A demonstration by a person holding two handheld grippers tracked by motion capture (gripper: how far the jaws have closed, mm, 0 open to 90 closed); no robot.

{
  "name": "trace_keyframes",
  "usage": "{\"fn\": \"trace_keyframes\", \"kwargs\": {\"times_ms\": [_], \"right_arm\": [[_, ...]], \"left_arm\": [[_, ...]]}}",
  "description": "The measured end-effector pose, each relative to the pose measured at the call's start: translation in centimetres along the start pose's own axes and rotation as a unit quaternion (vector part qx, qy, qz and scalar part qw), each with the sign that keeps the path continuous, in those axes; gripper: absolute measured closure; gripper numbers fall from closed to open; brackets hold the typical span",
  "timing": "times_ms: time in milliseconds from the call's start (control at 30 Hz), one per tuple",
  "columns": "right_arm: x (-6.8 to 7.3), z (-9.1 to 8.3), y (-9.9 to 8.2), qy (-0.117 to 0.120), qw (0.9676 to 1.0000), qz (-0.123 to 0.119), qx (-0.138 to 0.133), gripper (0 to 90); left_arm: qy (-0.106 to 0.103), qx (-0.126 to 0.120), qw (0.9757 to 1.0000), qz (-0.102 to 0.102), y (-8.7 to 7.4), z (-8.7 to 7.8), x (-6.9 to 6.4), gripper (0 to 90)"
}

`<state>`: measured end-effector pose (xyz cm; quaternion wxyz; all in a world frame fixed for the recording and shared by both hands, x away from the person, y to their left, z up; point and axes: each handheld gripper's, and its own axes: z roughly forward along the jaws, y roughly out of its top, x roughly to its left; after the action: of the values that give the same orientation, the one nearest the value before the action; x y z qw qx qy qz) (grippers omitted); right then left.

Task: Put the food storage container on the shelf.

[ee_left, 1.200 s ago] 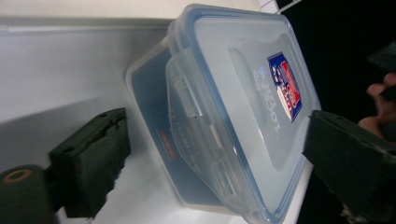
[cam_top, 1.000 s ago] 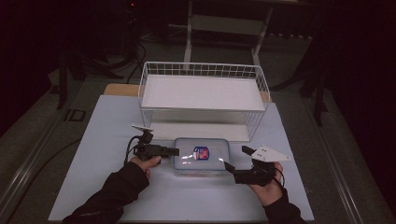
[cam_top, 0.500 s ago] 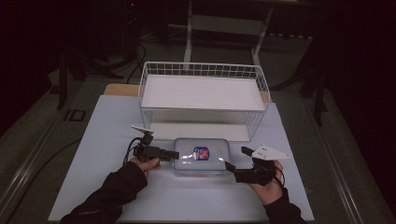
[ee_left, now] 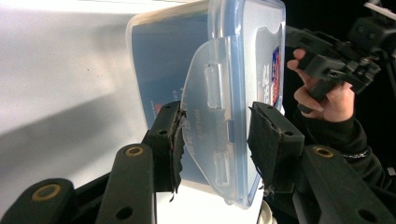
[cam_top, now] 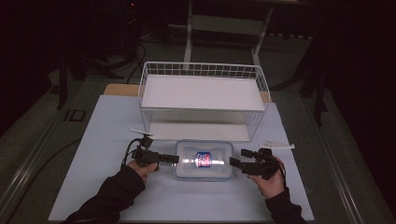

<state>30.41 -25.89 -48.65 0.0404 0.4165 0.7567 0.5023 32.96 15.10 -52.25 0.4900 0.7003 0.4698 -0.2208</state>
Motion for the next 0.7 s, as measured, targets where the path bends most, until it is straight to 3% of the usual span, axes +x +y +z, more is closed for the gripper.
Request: {"fn": "trace_keyframes", "kwargs": {"times_ms": [133,233,333,500,700], "right_arm": [[-1.2,0.6,-0.2,0.036,0.9981,0.046,0.019,21.7],[-2.0,1.1,-0.5,0.053,0.9958,0.065,0.036,23.7],[-2.3,1.5,-0.7,0.073,0.9929,0.08,0.049,31.4],[-2.3,1.7,-0.8,0.108,0.9891,0.082,0.057,45.8],[-2.2,1.4,-0.8,0.111,0.9883,0.085,0.061,51.0]], "left_arm": [[-0.001,-0.002,0.9998,0.021,-0.3,-0.1,-0.2,56.6],[-0.001,0.0,0.9995,0.033,-0.4,-0.2,-0.4,57.3],[0.001,0.002,0.999,0.044,-0.5,-0.3,-0.5,57.5],[-0.001,-0.001,0.999,0.044,-0.7,-0.3,-0.5,57.9],[0.005,-0.001,0.9984,0.057,-1.1,-0.5,-0.8,58.0]]}}
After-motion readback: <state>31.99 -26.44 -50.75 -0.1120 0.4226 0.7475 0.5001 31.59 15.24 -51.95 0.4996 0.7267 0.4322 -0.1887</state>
